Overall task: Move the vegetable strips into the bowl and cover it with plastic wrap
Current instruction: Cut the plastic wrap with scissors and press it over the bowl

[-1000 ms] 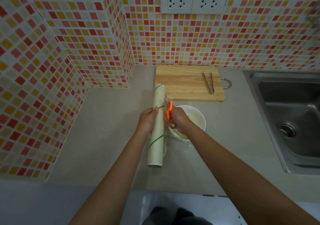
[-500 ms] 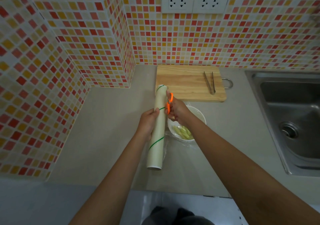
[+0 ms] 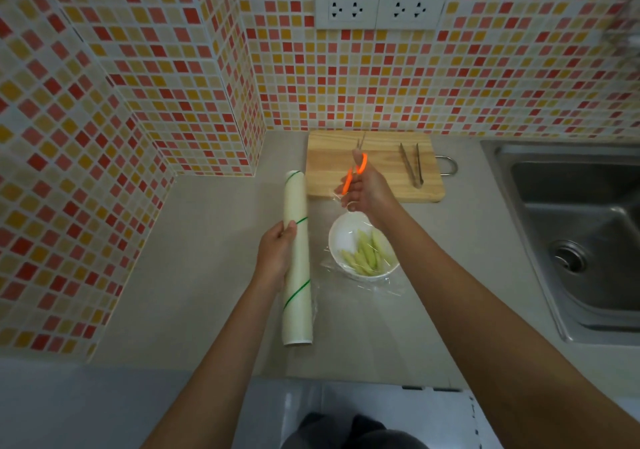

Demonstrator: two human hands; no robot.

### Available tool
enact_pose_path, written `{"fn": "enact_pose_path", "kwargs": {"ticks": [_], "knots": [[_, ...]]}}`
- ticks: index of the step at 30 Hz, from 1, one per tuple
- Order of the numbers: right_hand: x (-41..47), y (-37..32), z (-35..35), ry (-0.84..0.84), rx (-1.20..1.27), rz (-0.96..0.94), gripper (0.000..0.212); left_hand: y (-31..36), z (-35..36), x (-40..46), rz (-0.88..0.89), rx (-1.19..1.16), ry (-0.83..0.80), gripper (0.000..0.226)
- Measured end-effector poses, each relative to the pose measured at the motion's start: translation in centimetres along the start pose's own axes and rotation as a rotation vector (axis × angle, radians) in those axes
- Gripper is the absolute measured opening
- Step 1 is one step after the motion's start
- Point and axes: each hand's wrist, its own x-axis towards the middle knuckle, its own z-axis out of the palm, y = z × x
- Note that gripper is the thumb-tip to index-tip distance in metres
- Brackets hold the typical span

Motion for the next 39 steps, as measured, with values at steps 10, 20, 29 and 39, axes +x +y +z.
{"fn": "enact_pose_path", "kwargs": {"ticks": [10, 20, 29, 39], "knots": [[-6.1, 7.1, -13.4, 0.502, -0.709, -0.142, 0.041, -2.7, 0.0, 0.2, 0.167, 0.623, 0.112, 0.032], [-7.9, 11.6, -15.0, 0.64, -1.145, 0.012, 0.034, -4.4, 1.6, -0.2, 0.129, 0.851, 0.151, 0.042], [-8.0, 11.6, -15.5, 0.615, -1.357, -0.009, 0.027, -4.4, 2.1, -0.8, 0.076, 0.941, 0.176, 0.066], [-7.8, 11.1, -15.9, 0.61, -1.463, 0.013, 0.026, -4.7, 1.6, -0.1, 0.06, 0.819, 0.205, 0.063]]}}
